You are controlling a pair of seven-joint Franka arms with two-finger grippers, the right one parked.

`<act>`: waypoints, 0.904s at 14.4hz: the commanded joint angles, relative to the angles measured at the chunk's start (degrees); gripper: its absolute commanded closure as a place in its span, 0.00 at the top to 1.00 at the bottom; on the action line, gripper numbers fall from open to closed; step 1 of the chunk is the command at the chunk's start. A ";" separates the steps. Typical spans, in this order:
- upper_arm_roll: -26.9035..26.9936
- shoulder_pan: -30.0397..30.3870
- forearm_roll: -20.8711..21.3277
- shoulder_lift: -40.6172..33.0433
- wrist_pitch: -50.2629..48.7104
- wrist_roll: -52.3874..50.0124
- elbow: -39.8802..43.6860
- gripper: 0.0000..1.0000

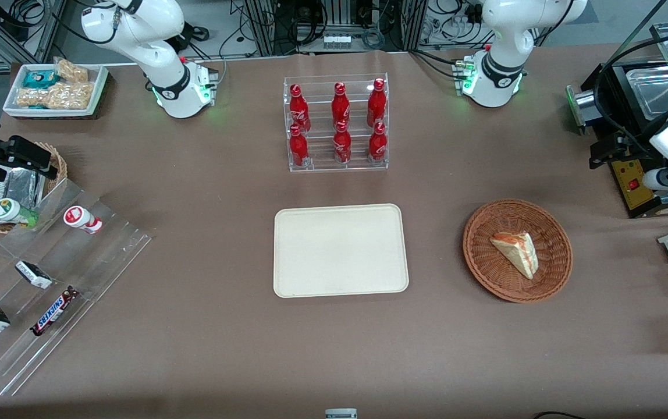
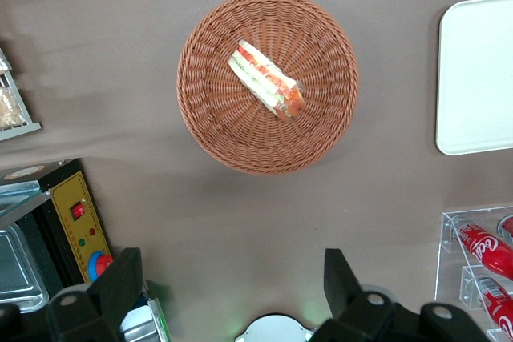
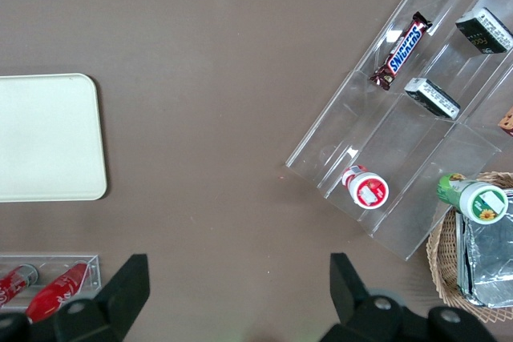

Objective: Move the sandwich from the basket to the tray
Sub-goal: 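Move the left gripper from rest toward the wicker basket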

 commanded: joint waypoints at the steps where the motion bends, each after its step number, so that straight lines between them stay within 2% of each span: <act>1: 0.09 -0.13 -0.31 -0.60 0.38 0.62 -0.60 1.00; 7: 0.18 -0.04 -0.04 -0.25 0.74 0.62 -2.36 1.00; 13: 0.18 -0.22 0.39 0.11 5.90 0.62 -8.85 1.00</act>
